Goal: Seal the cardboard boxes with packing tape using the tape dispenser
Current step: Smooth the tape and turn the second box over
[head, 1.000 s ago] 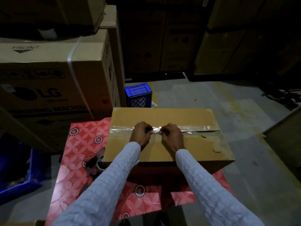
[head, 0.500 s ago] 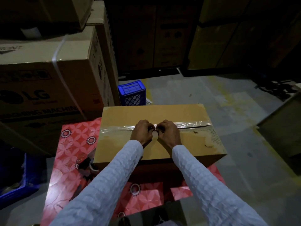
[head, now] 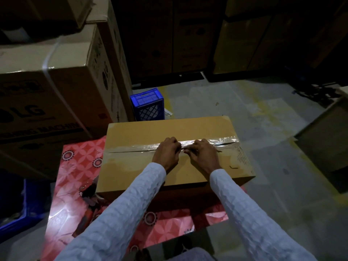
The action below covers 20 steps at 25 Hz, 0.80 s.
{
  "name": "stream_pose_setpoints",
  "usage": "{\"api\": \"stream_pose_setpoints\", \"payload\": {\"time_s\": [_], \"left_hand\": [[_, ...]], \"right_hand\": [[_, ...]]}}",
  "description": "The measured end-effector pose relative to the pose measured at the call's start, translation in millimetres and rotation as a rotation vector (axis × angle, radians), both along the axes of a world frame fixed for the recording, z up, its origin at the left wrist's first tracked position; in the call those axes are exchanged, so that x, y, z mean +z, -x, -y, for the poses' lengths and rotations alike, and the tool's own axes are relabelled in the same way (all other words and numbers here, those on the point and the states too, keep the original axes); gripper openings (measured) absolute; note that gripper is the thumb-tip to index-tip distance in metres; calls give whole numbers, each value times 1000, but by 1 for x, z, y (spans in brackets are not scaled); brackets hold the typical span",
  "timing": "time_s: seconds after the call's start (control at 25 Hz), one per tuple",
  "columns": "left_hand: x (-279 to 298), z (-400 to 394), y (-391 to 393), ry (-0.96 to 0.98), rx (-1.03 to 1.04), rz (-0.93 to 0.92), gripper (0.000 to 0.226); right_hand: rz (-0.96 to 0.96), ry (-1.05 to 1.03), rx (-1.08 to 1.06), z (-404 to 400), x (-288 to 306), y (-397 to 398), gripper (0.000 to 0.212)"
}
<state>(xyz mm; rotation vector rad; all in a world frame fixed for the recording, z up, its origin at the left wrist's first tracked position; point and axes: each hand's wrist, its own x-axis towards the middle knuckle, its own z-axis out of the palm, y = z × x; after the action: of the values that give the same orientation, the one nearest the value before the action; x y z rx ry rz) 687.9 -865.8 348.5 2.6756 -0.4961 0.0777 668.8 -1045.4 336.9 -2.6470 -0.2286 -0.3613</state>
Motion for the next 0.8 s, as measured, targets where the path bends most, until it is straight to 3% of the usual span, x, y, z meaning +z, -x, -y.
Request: {"api": "stream_pose_setpoints", "payload": {"time_s": [0.12,0.24,0.44,0.64,0.8], "left_hand": [[5,3,-7,17,-11,-36,19],[7,18,-4,94,-82,-51,37],[-20,28,18,-17,-111,-49,51],[-5,44,19,-69,-123,-71,55],[-13,57,22,-119,-195,-94,57]], "right_hand": [[-48,-77,-26,3,2,-3,18],[-72,-145,-61,21,3,7,37],[-257,70,82,29,-7,30,63],[-218,-25,-39,39,-9,40,60],[-186,25,-100,43,-13,47,54]]}}
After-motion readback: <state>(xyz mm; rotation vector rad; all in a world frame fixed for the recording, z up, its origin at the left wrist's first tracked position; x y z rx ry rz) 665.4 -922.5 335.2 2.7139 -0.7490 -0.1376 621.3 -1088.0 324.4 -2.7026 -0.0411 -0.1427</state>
